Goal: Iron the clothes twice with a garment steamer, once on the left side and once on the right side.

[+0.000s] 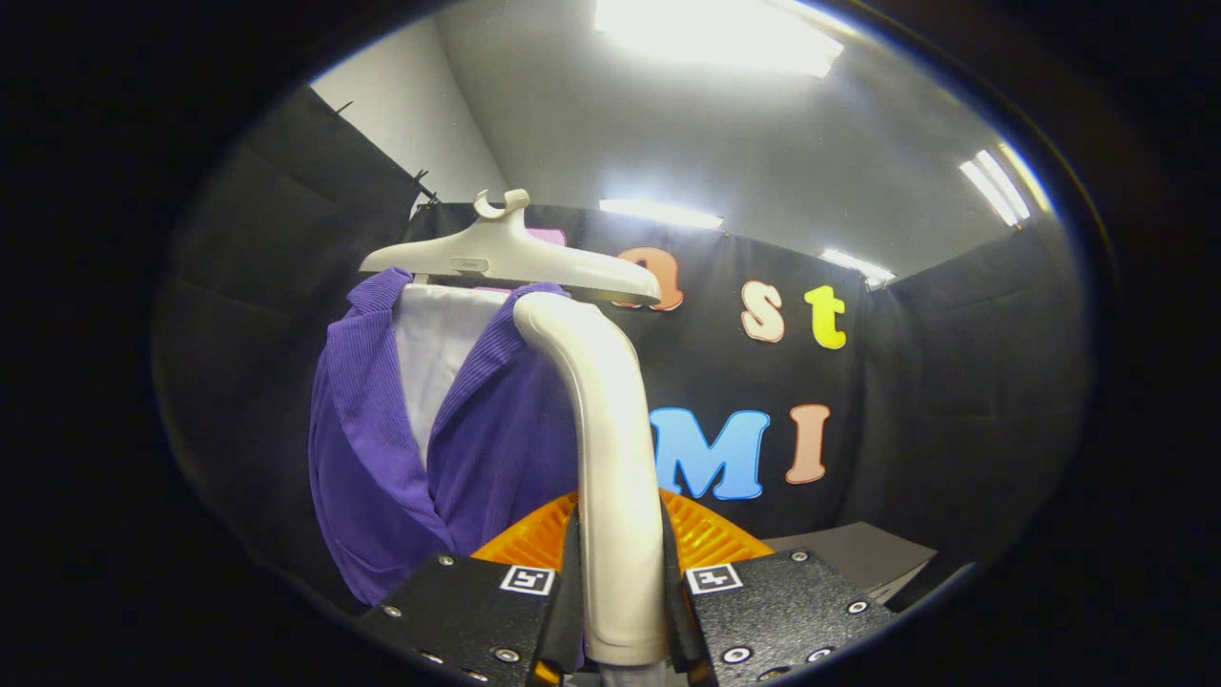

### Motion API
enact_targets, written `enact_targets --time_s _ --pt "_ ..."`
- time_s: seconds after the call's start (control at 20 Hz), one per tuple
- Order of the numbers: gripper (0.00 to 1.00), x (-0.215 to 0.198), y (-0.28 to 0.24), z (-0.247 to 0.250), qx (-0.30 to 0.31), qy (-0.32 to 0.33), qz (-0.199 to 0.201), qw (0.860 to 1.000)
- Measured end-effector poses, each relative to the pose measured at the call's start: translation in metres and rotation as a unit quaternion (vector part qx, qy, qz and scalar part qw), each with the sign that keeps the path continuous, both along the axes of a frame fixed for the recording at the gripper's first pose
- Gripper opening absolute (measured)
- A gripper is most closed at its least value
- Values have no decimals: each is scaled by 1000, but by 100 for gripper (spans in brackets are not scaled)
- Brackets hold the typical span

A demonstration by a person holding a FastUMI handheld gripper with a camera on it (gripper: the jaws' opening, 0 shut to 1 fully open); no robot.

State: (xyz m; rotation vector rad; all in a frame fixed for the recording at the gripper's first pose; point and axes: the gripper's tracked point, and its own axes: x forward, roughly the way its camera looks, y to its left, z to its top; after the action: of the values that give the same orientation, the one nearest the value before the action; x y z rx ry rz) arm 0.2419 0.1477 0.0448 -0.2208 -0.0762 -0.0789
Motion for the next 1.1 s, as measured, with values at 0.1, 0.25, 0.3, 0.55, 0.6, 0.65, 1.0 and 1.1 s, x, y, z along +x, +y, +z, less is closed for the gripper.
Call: enact_targets --time_s 0.1,0.25,0.3,0.55,0.6,0.65,1.0,1.1 --pt "36 1 5 -4 -8 -3 -8 1000" --pt "35 -2 6 -9 -24 -5 -14 1000" --pt "36 0 6 -11 -27 -4 -14 1000" --pt "36 -9 -7 -41 -44 17 -15 999" --pt "36 -10 -9 -49 -46 24 -15 999" --pt "36 -13 -13 -59 -51 33 -16 998" --pt "36 -33 -26 -113 -81 80 -11 993" --pt "36 -36 -29 -126 -87 94 -9 992"
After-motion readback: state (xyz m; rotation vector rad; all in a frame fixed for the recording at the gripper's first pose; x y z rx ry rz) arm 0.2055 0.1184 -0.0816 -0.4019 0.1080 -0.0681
